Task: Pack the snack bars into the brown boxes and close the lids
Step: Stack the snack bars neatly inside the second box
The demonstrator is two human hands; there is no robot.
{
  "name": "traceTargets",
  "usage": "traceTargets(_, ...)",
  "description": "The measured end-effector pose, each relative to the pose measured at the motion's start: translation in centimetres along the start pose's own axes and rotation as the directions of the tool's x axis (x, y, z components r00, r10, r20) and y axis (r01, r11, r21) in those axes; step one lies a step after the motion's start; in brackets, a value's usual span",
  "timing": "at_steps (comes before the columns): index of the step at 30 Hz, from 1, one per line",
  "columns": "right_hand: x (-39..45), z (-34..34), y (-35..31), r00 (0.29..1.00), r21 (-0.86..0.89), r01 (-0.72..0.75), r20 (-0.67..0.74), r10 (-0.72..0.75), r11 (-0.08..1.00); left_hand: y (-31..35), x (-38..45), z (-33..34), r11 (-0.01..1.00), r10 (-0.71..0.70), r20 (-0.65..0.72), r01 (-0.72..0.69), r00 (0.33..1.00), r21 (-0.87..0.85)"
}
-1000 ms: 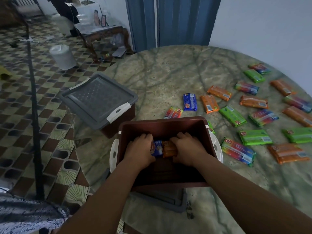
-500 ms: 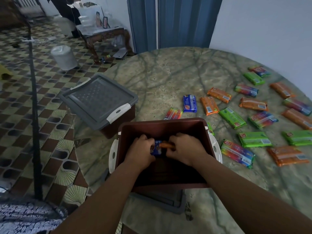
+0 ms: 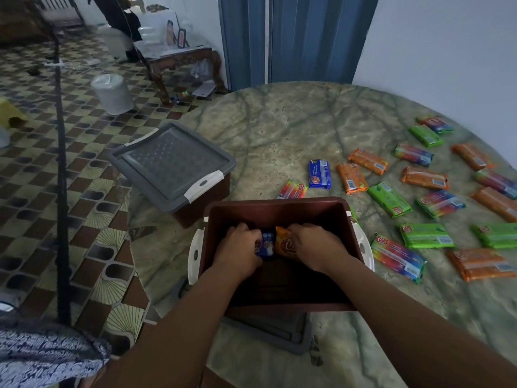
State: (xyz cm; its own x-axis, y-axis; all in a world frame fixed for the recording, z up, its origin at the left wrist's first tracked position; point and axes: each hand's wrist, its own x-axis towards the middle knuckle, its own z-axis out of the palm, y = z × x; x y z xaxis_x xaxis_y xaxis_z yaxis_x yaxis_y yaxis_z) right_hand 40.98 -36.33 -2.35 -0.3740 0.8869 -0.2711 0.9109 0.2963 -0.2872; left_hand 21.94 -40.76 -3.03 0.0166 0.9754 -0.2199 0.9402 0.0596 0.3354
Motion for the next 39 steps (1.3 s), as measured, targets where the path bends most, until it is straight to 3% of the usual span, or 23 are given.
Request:
traceTargets(8, 0.3, 0.2, 0.6, 0.991, -0.050, 0.069, -0.113, -0.074, 0.996, 0.0, 0.0, 0.1, 1.000, 0.010, 0.001, -0.010, 1.000, 0.011)
traceTargets(11, 0.0, 0.2, 0.5, 0.987, -0.158, 0.110, -0.100, -0.127, 0.981, 0.0, 0.0, 0.2, 1.000, 0.013, -0.004, -0.013, 1.000, 0.026)
traceTargets(14, -0.4, 0.3, 0.3, 0.989, -0.131, 0.108, -0.084, -0.120, 0.985, 0.1, 0.1, 0.2, 0.999, 0.017, -0.006, -0.016, 1.000, 0.036)
traceTargets(19, -0.2, 0.1, 0.4, 0.991, -0.267, 0.132, 0.027, -0.130, 0.955, 0.1, 0.0, 0.1, 0.999, 0.025, -0.002, -0.024, 1.000, 0.038)
traceTargets(24, -0.1, 0.0, 0.3, 0.980, -0.260, 0.196, 0.041, -0.192, 0.945, 0.1, -0.1, 0.1, 0.998, 0.042, -0.003, -0.042, 0.999, 0.053)
traceTargets(35, -0.3, -0.2, 0.2, 0.980, -0.244, 0.196, 0.018, -0.197, 0.950, 0.1, 0.1, 0.1, 0.998, 0.043, 0.011, -0.044, 0.999, 0.049)
traceTargets(39, -1.2, -1.3, -0.1, 0.982, -0.070, 0.135, -0.125, -0.143, 0.988, 0.5, -0.4, -1.5, 0.997, 0.065, 0.005, -0.064, 0.998, -0.043)
